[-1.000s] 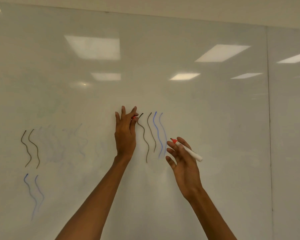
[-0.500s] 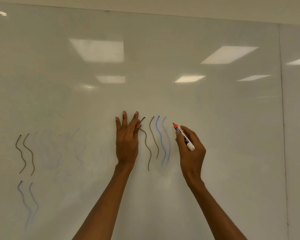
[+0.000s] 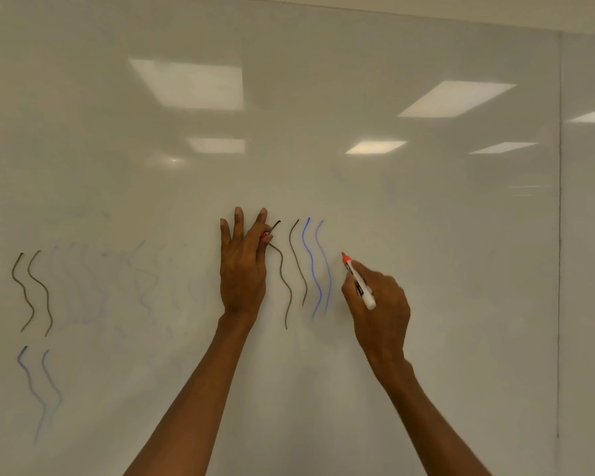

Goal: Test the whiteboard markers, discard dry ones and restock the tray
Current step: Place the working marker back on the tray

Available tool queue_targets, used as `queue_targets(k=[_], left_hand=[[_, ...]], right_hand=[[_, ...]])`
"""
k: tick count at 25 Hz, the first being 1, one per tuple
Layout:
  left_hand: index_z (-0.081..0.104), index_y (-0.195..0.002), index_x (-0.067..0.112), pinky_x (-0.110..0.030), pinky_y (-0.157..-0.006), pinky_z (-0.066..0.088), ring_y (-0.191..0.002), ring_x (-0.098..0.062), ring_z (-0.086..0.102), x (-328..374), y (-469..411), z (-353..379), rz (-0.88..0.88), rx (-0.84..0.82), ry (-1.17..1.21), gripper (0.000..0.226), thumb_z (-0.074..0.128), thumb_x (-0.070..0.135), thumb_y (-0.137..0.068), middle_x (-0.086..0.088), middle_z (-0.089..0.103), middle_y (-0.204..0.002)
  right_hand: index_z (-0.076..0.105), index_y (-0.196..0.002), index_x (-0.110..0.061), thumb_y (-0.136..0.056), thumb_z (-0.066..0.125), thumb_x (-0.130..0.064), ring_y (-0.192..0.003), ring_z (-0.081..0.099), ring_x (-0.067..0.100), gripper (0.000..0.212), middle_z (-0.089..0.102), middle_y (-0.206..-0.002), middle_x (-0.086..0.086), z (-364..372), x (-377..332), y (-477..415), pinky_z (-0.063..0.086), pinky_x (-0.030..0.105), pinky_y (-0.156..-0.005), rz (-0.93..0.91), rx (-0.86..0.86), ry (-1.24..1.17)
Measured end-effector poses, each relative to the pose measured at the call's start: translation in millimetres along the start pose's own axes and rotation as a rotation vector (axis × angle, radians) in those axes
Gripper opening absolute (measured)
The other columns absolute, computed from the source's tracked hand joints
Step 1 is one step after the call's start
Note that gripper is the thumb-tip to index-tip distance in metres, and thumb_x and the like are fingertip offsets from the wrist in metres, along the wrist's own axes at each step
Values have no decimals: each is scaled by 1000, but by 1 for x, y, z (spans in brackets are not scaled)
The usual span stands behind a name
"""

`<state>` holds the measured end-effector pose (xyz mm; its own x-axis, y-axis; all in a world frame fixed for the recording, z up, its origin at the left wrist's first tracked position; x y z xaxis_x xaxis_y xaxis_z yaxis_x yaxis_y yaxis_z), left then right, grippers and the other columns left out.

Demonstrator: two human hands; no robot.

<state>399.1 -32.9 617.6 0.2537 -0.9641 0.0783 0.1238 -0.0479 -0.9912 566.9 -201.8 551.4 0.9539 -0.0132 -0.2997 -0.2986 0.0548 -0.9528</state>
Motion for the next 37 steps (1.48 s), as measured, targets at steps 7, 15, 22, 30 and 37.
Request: queue_targets(k=[7,15,22,30,37], left_hand=[[55,-140,10,-60,-111,38,-149,2,-4,4,-1,-1,8,22,0,44,40,32,-105,-18,37,-153],[56,-139,8,-56,-116,32,-149,2,1,5,0,-1,19,14,12,43,41,30,-105,-12,35,-153],[63,-127,2,-54,-121,23,-146,-35,34,8,1,3,150,-2,18,30,53,18,-103,-10,57,-142],[71,-108,4,-56,-117,31,-137,-36,43,5,2,-2,121,55,-19,16,61,13,-98,-17,60,-128],[74,-106,4,-32,-116,36,-106,-26,64,5,2,-23,-86,58,135,21,66,19,-94,-12,66,-102]], right_hand=[[71,-107,-34,-90,66,-21,-70,66,9,22,70,-82,-12,-16,29,96,56,37,-61,253,-127,-164],[71,-119,-19,-93,64,-11,-93,66,1,28,71,-100,-10,-19,11,-11,51,17,-81,283,-22,-442],[72,-107,-20,-89,65,-16,-72,63,11,20,71,-87,-7,-9,15,-58,49,24,-62,231,-39,-411],[73,-107,-25,-85,70,-15,-76,65,12,24,71,-86,-9,-17,52,67,54,33,-69,343,-101,-265],[70,-101,-29,-91,66,-11,-73,69,18,21,73,-86,-3,-17,31,102,55,30,-67,618,-365,-624]])
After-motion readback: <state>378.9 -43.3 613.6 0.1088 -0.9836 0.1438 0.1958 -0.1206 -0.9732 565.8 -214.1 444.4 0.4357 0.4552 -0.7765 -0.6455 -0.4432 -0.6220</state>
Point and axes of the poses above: each hand's wrist, its own y-axis away from the middle knuckle, its own z-axis out of the palm, x = y × z, the point moved 9 cm from there along -y, towards the middle knuckle
